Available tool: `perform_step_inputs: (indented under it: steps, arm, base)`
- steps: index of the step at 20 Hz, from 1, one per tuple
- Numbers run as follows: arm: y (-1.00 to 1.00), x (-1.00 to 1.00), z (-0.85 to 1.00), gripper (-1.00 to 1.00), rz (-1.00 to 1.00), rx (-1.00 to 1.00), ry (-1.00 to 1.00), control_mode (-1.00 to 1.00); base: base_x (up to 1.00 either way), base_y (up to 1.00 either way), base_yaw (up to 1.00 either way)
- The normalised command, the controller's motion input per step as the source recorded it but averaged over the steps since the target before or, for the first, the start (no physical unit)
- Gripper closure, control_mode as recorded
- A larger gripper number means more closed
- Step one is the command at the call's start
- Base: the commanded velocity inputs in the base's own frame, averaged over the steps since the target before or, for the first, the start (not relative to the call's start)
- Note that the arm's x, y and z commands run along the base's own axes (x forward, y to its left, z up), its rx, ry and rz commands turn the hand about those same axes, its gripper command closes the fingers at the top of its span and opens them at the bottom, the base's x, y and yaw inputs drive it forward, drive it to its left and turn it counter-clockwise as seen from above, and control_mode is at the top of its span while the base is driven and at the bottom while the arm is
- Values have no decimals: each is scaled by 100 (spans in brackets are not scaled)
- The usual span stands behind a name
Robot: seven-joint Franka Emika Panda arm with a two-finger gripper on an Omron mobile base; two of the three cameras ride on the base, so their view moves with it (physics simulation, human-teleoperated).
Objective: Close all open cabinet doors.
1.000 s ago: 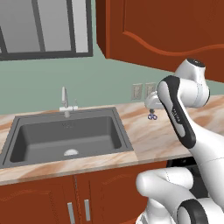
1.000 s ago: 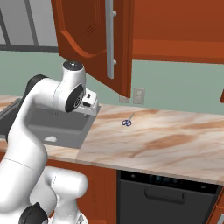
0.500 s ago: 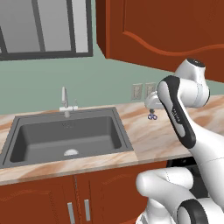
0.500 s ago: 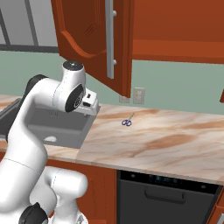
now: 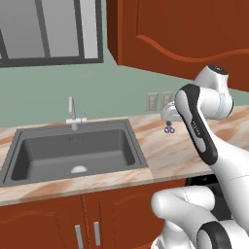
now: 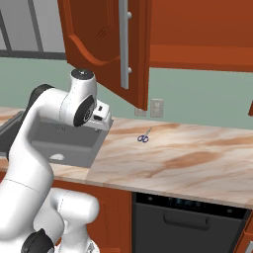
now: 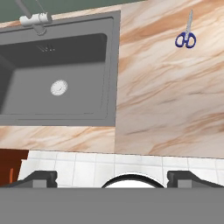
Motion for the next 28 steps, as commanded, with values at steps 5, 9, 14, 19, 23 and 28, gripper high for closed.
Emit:
perform_step_inputs:
  steps: [5, 9, 14, 19, 23, 28]
  arm:
    - [0, 0, 0, -100, 0, 0, 0, 100]
    - [0, 0, 0, -100, 0, 0, 0, 100]
    - [0, 0, 0, -100, 0, 0, 0, 100]
    - [0, 0, 0, -100, 0, 0, 0, 100]
    - [0, 0, 0, -100, 0, 0, 0, 100]
    - [0, 0, 0, -100, 0, 0, 0, 100]
  base:
    - [-58, -14, 3]
    - [-60, -13, 0]
    - [-21, -43, -1]
    - [-15, -71, -2]
    - [-11, -72, -1]
    - [-3, -58, -3]
